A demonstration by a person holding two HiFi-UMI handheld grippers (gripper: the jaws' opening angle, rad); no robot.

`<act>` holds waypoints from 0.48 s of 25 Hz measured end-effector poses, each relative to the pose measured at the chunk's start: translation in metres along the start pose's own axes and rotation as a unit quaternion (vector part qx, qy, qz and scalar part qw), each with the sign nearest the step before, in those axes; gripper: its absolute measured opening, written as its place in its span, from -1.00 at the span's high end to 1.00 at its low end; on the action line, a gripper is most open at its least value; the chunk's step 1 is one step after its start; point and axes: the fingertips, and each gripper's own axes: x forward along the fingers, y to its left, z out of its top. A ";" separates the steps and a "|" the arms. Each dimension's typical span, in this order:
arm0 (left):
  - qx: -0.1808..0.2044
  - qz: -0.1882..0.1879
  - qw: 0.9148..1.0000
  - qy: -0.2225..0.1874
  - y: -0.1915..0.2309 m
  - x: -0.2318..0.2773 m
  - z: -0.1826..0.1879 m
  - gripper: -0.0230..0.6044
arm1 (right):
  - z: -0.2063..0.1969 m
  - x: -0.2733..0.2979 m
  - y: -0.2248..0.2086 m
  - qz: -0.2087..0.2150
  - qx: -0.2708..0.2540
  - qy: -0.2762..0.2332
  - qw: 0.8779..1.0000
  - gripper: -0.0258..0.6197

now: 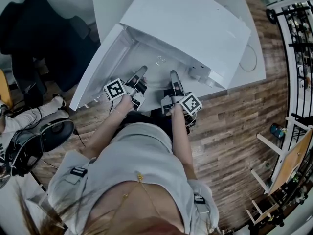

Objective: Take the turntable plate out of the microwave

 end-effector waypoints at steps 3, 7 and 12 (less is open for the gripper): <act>0.003 -0.004 1.000 -0.001 -0.008 -0.007 -0.005 0.77 | -0.001 -0.008 0.007 0.003 -0.003 0.001 1.000 0.72; 0.005 -0.012 1.000 0.003 -0.019 -0.017 -0.011 0.77 | -0.006 -0.020 0.018 0.005 -0.002 -0.002 1.000 0.72; 0.015 -0.011 1.000 0.009 -0.027 -0.030 -0.016 0.77 | -0.011 -0.029 0.031 0.010 -0.005 -0.001 1.000 0.72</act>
